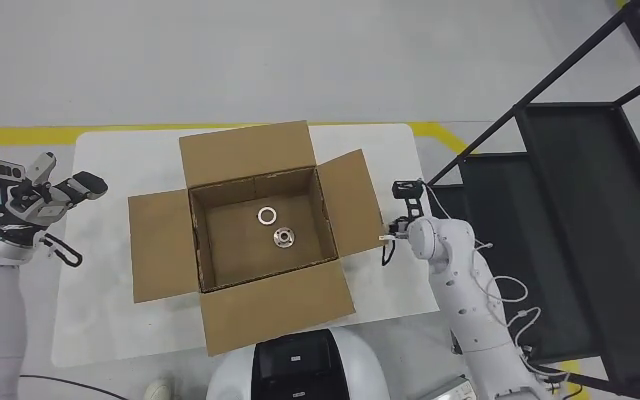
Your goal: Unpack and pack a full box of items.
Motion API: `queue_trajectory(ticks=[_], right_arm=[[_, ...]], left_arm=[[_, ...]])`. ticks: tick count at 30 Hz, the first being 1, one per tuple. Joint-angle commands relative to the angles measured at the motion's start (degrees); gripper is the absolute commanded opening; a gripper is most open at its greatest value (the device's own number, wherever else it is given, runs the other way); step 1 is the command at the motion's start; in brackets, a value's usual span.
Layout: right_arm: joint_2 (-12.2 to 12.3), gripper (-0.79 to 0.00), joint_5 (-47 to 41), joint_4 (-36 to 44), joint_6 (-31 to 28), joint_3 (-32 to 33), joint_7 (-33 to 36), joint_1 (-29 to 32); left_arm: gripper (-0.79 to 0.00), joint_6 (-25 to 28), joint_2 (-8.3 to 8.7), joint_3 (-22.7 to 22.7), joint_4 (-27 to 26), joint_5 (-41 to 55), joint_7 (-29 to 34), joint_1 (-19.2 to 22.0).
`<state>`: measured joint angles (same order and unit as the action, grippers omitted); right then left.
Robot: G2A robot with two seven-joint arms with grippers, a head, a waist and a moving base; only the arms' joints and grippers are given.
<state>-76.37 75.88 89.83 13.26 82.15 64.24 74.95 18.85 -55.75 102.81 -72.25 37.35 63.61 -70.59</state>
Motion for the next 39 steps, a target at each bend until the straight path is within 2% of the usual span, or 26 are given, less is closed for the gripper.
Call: queue_trajectory(ticks=[1, 11, 12, 13, 14, 20, 28, 32, 39], right_arm=[[-0.1, -0.785, -0.8, -1.8, 0.8, 0.3, -1.1, -0.5], [-0.4, -0.785, -3.4, -7.4, 2.1, -0.1, -5.1, -1.7], [-0.4, -0.514, -3.7, -7.6, 2.1, -0.1, -5.3, -1.8], [-0.4, -0.046, -3.9, -7.7, 2.1, -0.1, -5.4, -1.8], [-0.4, 0.000, -4.0, -7.7, 2.0, -0.1, -5.4, -1.8], [-0.2, 0.000, -3.5, -3.1, 2.8, 0.6, -5.9, 0.1], [0.4, 0.000, 1.3, 12.4, 5.8, 3.0, -4.8, 7.0], [0.5, 0.000, 2.5, 21.9, 6.5, 4.0, -7.6, 11.3], [0.7, 0.000, 6.9, 35.9, 1.0, 2.0, -14.3, 16.0]], left_arm=[[0.000, 0.0, 0.00, 0.0, 0.0, 0.0, 0.0, 0.0], [0.000, 0.0, 0.00, 0.0, 0.0, 0.0, 0.0, 0.0], [0.000, 0.0, 0.00, 0.0, 0.0, 0.0, 0.0, 0.0], [0.000, 0.0, 0.00, 0.0, 0.0, 0.0, 0.0, 0.0], [0.000, 0.0, 0.00, 0.0, 0.0, 0.0, 0.0, 0.0], [0.000, 0.0, 0.00, 0.0, 0.0, 0.0, 0.0, 0.0], [0.000, 0.0, 0.00, 0.0, 0.0, 0.0, 0.0, 0.0], [0.000, 0.0, 0.00, 0.0, 0.0, 0.0, 0.0, 0.0], [0.000, 0.0, 0.00, 0.0, 0.0, 0.0, 0.0, 0.0]])
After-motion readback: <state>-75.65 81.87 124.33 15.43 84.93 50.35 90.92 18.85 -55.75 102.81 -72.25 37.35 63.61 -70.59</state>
